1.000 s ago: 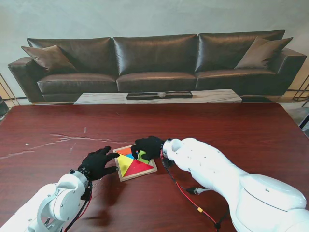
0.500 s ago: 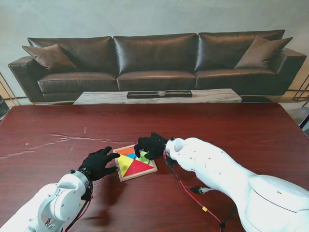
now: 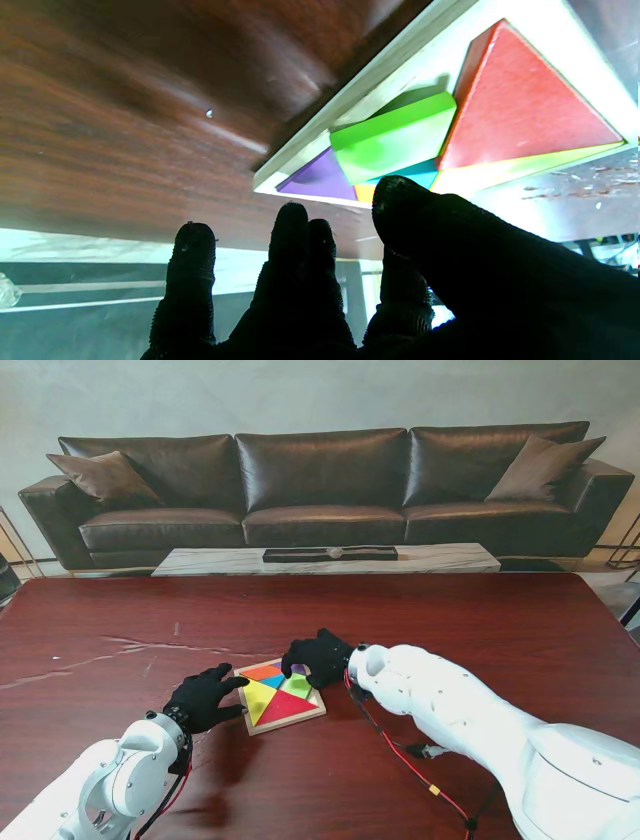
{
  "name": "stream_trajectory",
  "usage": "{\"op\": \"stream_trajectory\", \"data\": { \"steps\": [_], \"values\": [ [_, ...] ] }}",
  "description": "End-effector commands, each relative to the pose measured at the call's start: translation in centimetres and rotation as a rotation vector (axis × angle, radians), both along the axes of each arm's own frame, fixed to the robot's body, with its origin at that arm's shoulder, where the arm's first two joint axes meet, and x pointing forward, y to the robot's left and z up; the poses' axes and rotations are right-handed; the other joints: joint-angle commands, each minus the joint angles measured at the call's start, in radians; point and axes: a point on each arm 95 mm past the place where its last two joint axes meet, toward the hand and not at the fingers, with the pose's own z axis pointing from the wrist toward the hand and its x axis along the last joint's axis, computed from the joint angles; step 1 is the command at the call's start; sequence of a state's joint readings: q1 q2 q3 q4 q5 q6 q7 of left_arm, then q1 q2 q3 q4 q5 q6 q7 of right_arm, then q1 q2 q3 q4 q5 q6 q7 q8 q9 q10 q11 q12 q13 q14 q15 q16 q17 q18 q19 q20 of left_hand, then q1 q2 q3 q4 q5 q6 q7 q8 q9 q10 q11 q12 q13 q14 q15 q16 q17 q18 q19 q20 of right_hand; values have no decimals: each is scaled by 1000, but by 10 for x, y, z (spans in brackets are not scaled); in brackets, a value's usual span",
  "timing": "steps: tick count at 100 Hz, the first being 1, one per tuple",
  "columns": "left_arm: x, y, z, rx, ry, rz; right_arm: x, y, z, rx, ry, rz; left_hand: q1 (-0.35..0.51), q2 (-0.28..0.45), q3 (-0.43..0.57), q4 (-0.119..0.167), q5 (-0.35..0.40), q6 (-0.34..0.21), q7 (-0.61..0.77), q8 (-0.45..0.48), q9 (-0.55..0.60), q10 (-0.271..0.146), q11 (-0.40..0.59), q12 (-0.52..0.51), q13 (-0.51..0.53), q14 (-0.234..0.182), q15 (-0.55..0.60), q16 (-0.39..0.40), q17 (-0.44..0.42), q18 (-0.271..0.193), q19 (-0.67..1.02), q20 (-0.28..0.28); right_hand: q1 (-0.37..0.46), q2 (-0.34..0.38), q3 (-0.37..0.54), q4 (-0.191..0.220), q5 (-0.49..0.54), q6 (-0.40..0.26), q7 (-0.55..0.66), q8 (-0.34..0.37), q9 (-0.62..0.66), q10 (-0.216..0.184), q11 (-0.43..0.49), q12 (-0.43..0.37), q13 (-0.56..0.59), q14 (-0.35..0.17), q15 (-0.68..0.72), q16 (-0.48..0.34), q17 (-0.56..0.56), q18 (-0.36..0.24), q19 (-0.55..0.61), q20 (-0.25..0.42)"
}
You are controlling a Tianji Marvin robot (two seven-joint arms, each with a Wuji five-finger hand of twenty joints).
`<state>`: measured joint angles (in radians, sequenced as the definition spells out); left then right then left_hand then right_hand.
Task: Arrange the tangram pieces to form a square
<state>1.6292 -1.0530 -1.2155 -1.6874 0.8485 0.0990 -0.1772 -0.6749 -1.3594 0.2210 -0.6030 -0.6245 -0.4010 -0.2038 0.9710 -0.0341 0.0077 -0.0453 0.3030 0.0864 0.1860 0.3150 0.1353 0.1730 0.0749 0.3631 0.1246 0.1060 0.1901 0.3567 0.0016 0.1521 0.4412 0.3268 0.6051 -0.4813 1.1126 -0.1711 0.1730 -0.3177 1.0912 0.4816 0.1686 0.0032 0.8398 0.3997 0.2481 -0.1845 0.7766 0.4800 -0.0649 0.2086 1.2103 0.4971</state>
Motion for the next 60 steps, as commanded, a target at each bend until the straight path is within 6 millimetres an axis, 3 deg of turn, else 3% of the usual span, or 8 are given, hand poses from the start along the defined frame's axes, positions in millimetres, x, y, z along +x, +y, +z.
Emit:
{"op": "stream_trajectory", "data": {
  "steps": [1,18,40,58,60],
  "values": [
    [0,-2,0,-5,2,-4,-1,-3,-1,-3,-7,-1,39,43,-11,40,10,-8,-8,10,-21,-24,-21,0,-23,-16,-25,-1,-14,4,-9,6,-33,-14,23,13,-60,9,-3,14,-3,30,-16,-24,-59,-29,-8,-8,-18,-12,-22,-29],
    [0,-2,0,-4,1,-6,-1,-7,-2,-20,-13,-9,39,42,-11,40,12,-8,-7,11,-20,-25,-21,0,-23,-16,-25,-1,-13,5,-10,7,-62,-22,15,9,-83,30,-110,-28,1,39,-90,-57,-96,-29,-5,-13,-19,-16,-45,-65],
    [0,-3,0,-7,3,-7,-3,-8,-7,-29,7,-8,39,42,-11,40,11,-6,-7,11,-20,-23,-22,0,-23,-15,-26,-1,-13,5,-10,8,-63,-50,25,7,-91,46,-211,-37,3,45,-120,-67,-104,-28,-6,-16,-21,-13,-49,-80],
    [0,-3,0,-8,1,-6,-4,-7,-13,-31,22,-6,39,43,-10,40,11,-5,-7,11,-20,-24,-21,0,-23,-16,-26,-1,-13,8,-10,8,-78,-67,29,4,-99,61,-326,-29,4,50,-159,-80,-112,-25,-12,-21,-21,-10,-62,-97],
    [0,-3,0,-9,1,-6,-4,-7,-14,-32,22,-5,38,43,-10,40,10,-5,-8,11,-20,-25,-21,0,-23,-15,-26,-1,-14,7,-11,8,-78,-69,32,1,-94,63,-364,19,4,51,-163,-79,-112,-25,-12,-22,-22,-9,-59,-104]
  ]
}}
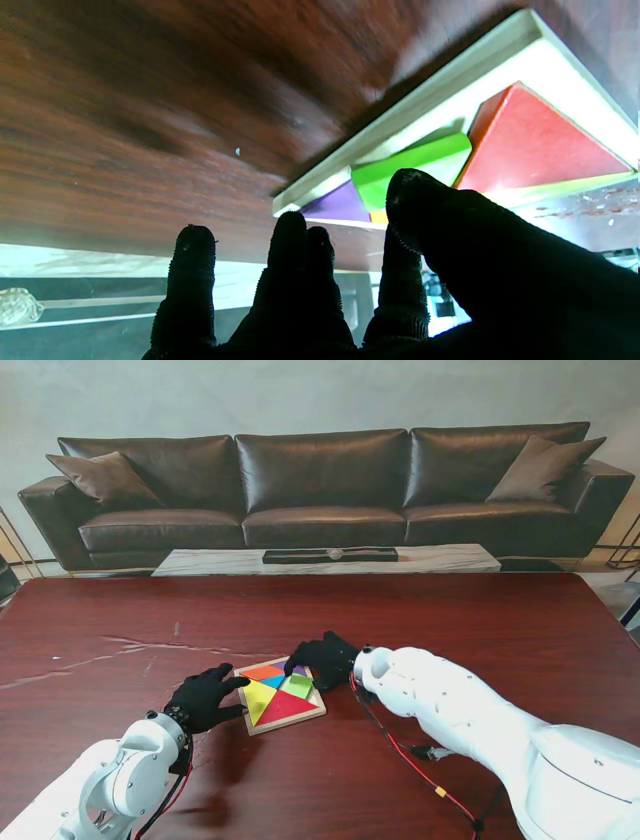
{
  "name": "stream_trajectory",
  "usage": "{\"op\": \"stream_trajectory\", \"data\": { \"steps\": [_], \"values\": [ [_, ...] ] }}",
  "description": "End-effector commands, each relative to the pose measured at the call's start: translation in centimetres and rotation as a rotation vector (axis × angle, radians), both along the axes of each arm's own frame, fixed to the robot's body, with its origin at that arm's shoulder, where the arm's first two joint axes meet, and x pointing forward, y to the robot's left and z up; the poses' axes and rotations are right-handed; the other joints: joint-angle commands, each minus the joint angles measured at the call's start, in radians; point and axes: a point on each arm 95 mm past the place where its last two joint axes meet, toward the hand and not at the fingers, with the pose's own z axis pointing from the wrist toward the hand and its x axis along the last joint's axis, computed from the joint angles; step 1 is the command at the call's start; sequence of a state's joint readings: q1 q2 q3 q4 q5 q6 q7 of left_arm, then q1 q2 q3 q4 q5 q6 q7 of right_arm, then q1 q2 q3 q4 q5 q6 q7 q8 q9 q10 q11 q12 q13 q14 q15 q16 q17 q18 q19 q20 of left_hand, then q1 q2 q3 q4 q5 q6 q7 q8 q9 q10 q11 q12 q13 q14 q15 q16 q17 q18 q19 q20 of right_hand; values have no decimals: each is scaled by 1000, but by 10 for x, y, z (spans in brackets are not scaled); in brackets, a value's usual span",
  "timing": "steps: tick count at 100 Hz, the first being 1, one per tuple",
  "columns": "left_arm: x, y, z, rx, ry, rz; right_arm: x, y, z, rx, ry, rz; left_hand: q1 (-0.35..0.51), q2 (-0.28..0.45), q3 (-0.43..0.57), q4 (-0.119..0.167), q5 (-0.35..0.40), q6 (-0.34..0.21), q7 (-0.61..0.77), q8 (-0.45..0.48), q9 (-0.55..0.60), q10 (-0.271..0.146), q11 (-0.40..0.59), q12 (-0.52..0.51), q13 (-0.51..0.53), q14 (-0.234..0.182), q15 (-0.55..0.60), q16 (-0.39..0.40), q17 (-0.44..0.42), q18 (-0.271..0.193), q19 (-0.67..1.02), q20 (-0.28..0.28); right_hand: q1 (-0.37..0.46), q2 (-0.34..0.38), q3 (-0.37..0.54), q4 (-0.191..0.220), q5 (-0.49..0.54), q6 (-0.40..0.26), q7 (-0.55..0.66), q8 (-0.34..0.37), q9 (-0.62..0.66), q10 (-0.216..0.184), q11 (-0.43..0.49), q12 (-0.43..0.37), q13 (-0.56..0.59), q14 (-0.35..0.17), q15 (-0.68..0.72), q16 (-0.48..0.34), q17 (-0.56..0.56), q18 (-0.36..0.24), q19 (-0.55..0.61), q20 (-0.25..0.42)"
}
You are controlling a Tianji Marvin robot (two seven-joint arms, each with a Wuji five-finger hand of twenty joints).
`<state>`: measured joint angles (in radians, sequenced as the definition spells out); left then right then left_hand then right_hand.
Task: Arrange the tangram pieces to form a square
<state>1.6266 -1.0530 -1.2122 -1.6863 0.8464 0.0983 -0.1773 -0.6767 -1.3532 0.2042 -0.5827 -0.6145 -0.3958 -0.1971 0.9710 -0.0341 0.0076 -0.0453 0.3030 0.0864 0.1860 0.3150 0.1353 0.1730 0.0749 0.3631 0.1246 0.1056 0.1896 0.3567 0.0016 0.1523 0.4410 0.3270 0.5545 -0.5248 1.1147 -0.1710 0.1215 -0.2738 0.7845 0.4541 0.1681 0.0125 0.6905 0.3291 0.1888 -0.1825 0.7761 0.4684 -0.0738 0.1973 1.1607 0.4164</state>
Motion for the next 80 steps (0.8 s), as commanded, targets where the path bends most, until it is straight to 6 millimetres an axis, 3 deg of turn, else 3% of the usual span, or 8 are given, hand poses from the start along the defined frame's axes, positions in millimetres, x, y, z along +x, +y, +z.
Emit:
{"op": "stream_trajectory", "data": {
  "steps": [1,27,30,52,54,56,80],
  "values": [
    [0,-2,0,-7,0,-3,-3,4,-6,-5,6,15,39,43,-10,40,10,-5,-8,11,-20,-25,-21,0,-23,-15,-26,-1,-14,7,-11,8,-26,-28,31,1,-41,20,-65,55,5,42,-14,-8,-53,-27,-11,-10,-12,3,-9,-25],
    [0,-2,0,-8,-1,-3,-4,11,-12,19,-2,14,39,44,-10,40,12,-5,-7,11,-20,-25,-20,0,-22,-16,-26,-1,-14,6,-11,9,-35,-7,25,0,-56,6,-141,92,7,44,-5,-4,-53,-23,-6,-8,-13,4,-5,-30],
    [0,-1,0,-8,-1,-3,-4,12,-12,23,-6,14,40,43,-10,40,12,-5,-7,11,-20,-24,-21,0,-23,-15,-26,-1,-14,6,-11,8,-36,1,20,2,-49,2,-191,177,5,44,5,-2,-51,-22,-3,-7,-12,5,-1,-33],
    [0,-1,0,-7,0,-1,-5,17,-12,45,-14,12,40,43,-10,40,13,-5,-6,11,-19,-25,-19,1,-22,-15,-25,0,-13,7,-11,9,-44,25,8,2,-62,-7,-224,204,6,42,17,3,-45,-22,0,-5,-13,6,4,-31],
    [0,-1,0,-7,0,-1,-5,18,-12,47,-15,12,40,43,-10,40,14,-6,-6,12,-19,-25,-19,1,-21,-16,-25,0,-13,6,-11,9,-46,23,11,2,-54,-8,-262,270,4,43,26,5,-44,-21,1,-3,-13,7,4,-30],
    [0,-1,0,-8,0,-1,-5,18,-12,48,-16,13,39,43,-10,40,14,-7,-6,12,-18,-25,-19,1,-21,-16,-25,0,-13,6,-11,9,-47,22,12,2,-54,-7,-272,286,3,43,28,5,-44,-21,1,-3,-13,7,4,-30],
    [-1,0,0,-9,-2,1,-5,19,-14,42,-17,12,39,44,-10,40,14,-6,-6,12,-18,-26,-17,1,-20,-15,-25,-1,-12,6,-11,9,-19,8,23,5,-64,-7,-302,297,1,46,17,0,-53,-20,-2,-4,-13,7,6,-30]
  ]
}}
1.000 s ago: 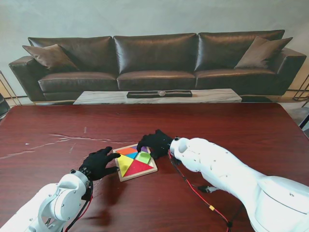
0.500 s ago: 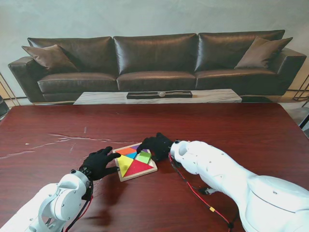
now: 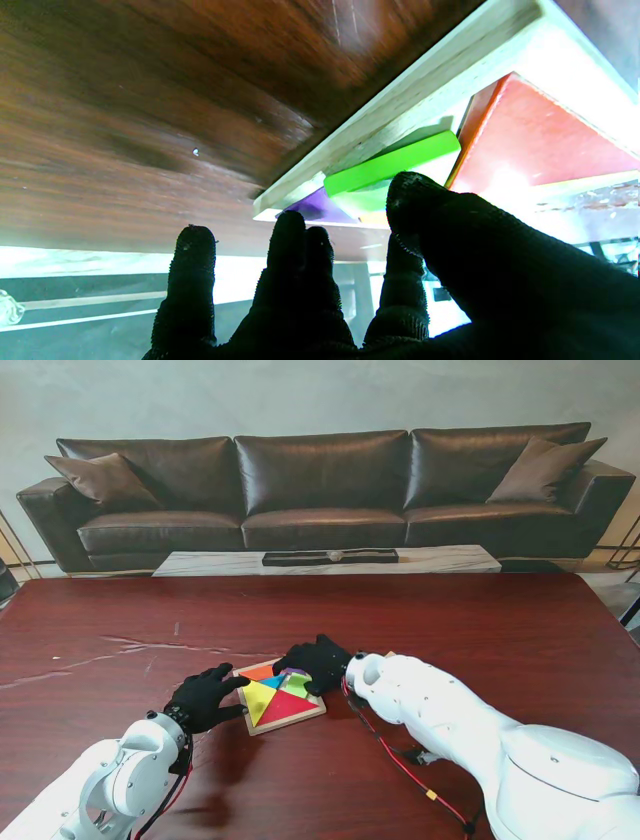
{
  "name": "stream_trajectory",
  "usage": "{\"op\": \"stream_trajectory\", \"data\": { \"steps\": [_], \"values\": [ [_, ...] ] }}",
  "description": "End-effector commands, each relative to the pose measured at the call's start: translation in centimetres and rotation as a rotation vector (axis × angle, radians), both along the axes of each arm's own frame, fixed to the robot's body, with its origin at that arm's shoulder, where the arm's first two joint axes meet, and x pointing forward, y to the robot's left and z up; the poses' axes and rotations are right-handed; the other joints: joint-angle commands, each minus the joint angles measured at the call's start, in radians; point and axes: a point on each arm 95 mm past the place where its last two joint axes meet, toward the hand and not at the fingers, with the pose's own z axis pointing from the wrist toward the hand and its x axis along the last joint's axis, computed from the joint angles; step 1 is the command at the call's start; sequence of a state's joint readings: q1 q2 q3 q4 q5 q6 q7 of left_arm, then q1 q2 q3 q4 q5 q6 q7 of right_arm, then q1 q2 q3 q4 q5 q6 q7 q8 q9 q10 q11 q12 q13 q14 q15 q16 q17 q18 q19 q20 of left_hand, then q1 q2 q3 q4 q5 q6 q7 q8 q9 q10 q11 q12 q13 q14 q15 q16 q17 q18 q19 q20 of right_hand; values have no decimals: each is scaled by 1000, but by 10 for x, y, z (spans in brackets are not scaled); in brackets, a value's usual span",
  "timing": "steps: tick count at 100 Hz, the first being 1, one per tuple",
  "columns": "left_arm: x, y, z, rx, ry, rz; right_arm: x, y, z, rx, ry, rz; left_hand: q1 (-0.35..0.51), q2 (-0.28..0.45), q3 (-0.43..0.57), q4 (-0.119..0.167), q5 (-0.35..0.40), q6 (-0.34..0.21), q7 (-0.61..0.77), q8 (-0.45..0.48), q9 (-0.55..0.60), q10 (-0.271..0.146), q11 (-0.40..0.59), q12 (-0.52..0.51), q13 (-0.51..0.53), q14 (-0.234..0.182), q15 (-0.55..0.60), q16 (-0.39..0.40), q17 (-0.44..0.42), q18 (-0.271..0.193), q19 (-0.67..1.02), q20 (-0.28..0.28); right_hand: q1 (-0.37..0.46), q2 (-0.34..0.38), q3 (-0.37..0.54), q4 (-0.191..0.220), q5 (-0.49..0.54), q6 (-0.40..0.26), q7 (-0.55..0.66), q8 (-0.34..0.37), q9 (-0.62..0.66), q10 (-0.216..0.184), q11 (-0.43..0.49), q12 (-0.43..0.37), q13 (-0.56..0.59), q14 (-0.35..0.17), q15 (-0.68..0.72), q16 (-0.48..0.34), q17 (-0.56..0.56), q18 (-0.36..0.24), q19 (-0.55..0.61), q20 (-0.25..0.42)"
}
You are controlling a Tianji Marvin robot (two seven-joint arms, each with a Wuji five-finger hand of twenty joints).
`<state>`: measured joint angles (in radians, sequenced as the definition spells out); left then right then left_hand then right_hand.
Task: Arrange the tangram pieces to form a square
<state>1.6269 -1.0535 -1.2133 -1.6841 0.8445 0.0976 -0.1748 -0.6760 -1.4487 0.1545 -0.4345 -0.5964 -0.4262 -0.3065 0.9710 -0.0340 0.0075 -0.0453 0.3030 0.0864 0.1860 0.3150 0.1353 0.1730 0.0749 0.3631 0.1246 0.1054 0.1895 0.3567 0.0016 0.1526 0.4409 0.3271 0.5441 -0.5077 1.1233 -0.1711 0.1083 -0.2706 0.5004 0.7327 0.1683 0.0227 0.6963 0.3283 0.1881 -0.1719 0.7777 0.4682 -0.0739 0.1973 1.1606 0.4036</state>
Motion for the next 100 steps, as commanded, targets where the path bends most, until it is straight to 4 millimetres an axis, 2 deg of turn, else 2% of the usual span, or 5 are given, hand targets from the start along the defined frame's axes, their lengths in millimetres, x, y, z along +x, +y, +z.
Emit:
{"op": "stream_trajectory", "data": {
  "steps": [1,55,76,97,100],
  "values": [
    [-1,-1,0,-7,-1,-1,-3,4,-2,-1,4,13,39,43,-10,40,14,-6,-5,12,-18,-25,-17,1,-21,-15,-25,-1,-12,6,-11,9,-7,-9,15,6,-52,-10,-19,19,1,36,10,1,-54,-31,-4,-4,-13,7,6,-17],
    [0,-2,-1,-8,7,-3,-5,-5,9,19,-22,12,39,46,-10,40,15,-5,-6,12,-20,-26,-20,0,-24,-16,-28,-1,-15,9,-14,9,-100,60,-27,8,-28,-17,-224,218,7,49,-114,-38,-50,-12,-73,-39,-15,7,-30,-48],
    [1,-3,-1,-10,9,-7,-7,-25,23,-6,-25,-6,38,49,-11,40,16,-8,-5,13,-20,-26,-20,0,-23,-17,-28,-1,-14,8,-15,10,-67,248,-148,40,8,-56,306,-205,5,29,-3,-1,-54,-47,24,8,-17,-4,-92,-56],
    [2,-4,-1,-12,14,-11,-12,-50,32,-60,-43,-14,36,52,-12,40,16,-9,-6,13,-20,-26,-21,0,-24,-17,-29,-1,-16,8,-16,10,47,274,-99,43,166,-41,377,-392,-20,-39,451,230,82,-128,261,209,-6,-61,-58,12],
    [2,-5,-2,-12,15,-12,-13,-53,33,-65,-46,-13,36,52,-12,40,16,-11,-6,13,-20,-26,-21,0,-23,-18,-29,-1,-16,8,-16,10,75,242,-87,-15,184,-49,376,-401,-23,-49,477,328,108,-127,285,252,-4,-69,-44,28]
  ]
}}
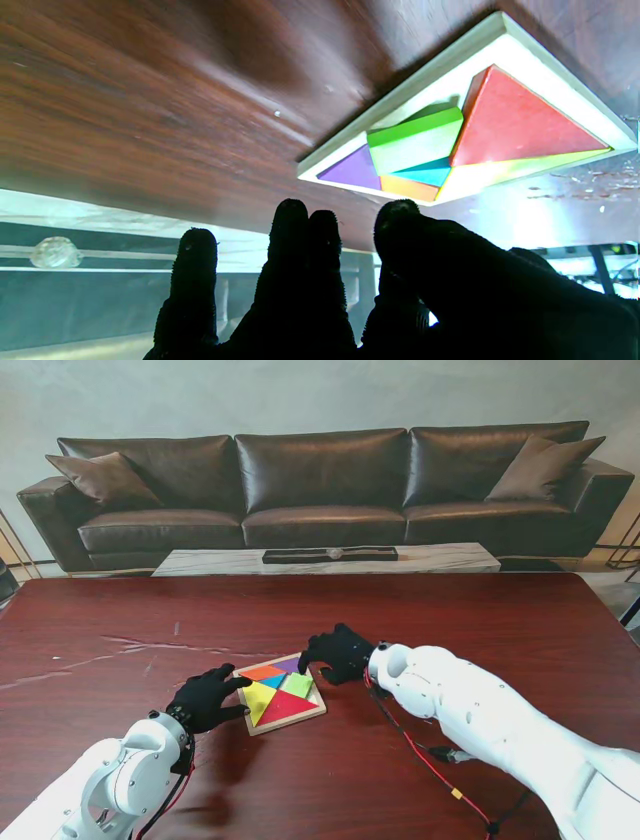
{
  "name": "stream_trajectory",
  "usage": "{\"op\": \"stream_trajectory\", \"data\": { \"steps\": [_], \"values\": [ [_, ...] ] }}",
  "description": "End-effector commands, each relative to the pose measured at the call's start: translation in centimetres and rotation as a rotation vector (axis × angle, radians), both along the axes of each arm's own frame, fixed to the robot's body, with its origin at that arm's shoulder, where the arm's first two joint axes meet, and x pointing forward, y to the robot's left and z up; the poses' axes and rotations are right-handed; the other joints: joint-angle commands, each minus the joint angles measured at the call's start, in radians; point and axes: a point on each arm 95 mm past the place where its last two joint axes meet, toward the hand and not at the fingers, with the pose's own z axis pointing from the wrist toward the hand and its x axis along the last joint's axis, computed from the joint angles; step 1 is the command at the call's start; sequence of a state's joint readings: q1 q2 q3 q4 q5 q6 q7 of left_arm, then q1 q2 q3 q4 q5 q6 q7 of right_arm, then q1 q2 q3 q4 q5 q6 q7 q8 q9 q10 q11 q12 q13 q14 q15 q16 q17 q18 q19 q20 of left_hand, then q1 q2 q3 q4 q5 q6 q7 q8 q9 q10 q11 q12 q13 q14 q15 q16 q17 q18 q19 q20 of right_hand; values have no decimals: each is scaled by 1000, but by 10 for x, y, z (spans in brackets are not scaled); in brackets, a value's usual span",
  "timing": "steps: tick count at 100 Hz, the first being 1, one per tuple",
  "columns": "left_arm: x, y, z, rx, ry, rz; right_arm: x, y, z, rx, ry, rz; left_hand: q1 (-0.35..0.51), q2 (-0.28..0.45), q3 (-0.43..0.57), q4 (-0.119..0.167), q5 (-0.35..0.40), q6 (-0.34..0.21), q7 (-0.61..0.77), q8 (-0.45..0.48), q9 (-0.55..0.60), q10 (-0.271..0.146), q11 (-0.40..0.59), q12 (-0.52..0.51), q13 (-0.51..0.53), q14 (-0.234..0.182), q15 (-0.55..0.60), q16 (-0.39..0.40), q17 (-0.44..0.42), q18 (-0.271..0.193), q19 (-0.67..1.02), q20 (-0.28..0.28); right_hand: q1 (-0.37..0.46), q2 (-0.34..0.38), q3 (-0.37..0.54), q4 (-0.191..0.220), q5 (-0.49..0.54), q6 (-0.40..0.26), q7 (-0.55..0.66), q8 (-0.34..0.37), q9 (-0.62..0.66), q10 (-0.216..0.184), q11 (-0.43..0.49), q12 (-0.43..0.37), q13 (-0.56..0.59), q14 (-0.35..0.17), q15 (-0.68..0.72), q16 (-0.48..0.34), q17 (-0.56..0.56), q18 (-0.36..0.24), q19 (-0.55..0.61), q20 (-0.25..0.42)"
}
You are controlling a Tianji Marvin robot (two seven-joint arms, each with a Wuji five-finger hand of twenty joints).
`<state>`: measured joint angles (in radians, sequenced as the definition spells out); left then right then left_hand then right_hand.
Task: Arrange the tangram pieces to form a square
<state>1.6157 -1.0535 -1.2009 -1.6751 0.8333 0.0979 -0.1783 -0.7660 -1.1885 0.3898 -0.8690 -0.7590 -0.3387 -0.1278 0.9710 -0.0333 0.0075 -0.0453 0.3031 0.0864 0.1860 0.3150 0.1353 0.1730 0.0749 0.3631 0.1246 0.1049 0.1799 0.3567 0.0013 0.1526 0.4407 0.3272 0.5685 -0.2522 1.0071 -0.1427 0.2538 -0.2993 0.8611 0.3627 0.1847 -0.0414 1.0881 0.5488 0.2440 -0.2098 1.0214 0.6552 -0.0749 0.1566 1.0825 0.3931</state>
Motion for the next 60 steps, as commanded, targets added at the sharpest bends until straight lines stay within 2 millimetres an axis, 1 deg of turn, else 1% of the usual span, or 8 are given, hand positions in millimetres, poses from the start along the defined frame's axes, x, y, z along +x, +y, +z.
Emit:
{"op": "stream_trajectory", "data": {
  "steps": [1,2,3,4,8,12,30,60],
  "values": [
    [0,-2,0,-6,6,-7,-4,-15,-6,-23,6,-10,36,52,-12,40,16,-10,-6,13,-20,-26,-21,0,-23,-17,-19,-1,-16,8,-16,10,60,-24,33,-59,43,-22,14,-32,-41,14,95,127,58,-89,49,74,-2,-29,39,42],
    [0,-2,0,-6,6,-7,-4,-16,-6,-25,5,-9,36,52,-12,40,16,-10,-6,13,-20,-26,-21,0,-24,-18,-20,-1,-15,8,-16,10,67,-35,36,-73,47,-26,13,-33,-42,13,104,144,64,-88,57,81,-2,-30,43,45],
    [0,-2,0,-6,7,-8,-5,-17,-5,-27,4,-9,36,52,-12,40,16,-10,-5,13,-20,-26,-21,0,-24,-18,-20,-1,-15,8,-16,10,75,-44,44,-93,51,-28,12,-33,-42,12,107,180,72,-88,63,93,0,-31,50,50],
    [1,-3,0,-6,7,-8,-5,-18,-5,-28,4,-8,37,51,-11,40,16,-9,-6,13,-20,-26,-21,0,-24,-18,-20,-1,-16,7,-16,10,79,-51,47,-103,56,-31,11,-33,-43,10,112,202,78,-88,70,101,0,-32,54,53],
    [1,-3,0,-6,8,-9,-7,-21,-4,-35,3,-6,37,52,-12,40,16,-10,-6,13,-21,-26,-21,0,-24,-18,-20,-1,-17,7,-17,10,91,-69,55,-124,68,-46,7,-34,-46,6,132,261,96,-88,87,120,0,-32,65,59],
    [1,-3,0,-6,9,-10,-8,-24,-4,-41,7,-6,37,52,-12,39,17,-10,-5,13,-20,-26,-21,0,-24,-17,-20,-1,-16,7,-17,10,96,-76,58,-133,77,-62,6,-34,-47,4,140,292,108,-87,96,128,0,-31,71,61],
    [1,-4,-1,-6,10,-12,-11,-27,-8,-48,39,-6,36,53,-12,39,18,-11,-3,14,-20,-28,-21,1,-23,-18,-20,-1,-16,8,-18,11,119,-86,59,-148,117,-104,12,-29,-46,6,135,318,109,-78,101,133,-2,-25,62,56],
    [1,-4,-1,-6,6,-12,-12,-13,-15,-43,80,18,37,53,-12,39,17,-10,-3,14,-20,-27,-21,1,-24,-18,-21,-1,-16,7,-18,12,116,-79,51,-145,118,-119,7,-27,-45,6,130,323,110,-77,98,131,-3,-18,50,51]
  ]
}}
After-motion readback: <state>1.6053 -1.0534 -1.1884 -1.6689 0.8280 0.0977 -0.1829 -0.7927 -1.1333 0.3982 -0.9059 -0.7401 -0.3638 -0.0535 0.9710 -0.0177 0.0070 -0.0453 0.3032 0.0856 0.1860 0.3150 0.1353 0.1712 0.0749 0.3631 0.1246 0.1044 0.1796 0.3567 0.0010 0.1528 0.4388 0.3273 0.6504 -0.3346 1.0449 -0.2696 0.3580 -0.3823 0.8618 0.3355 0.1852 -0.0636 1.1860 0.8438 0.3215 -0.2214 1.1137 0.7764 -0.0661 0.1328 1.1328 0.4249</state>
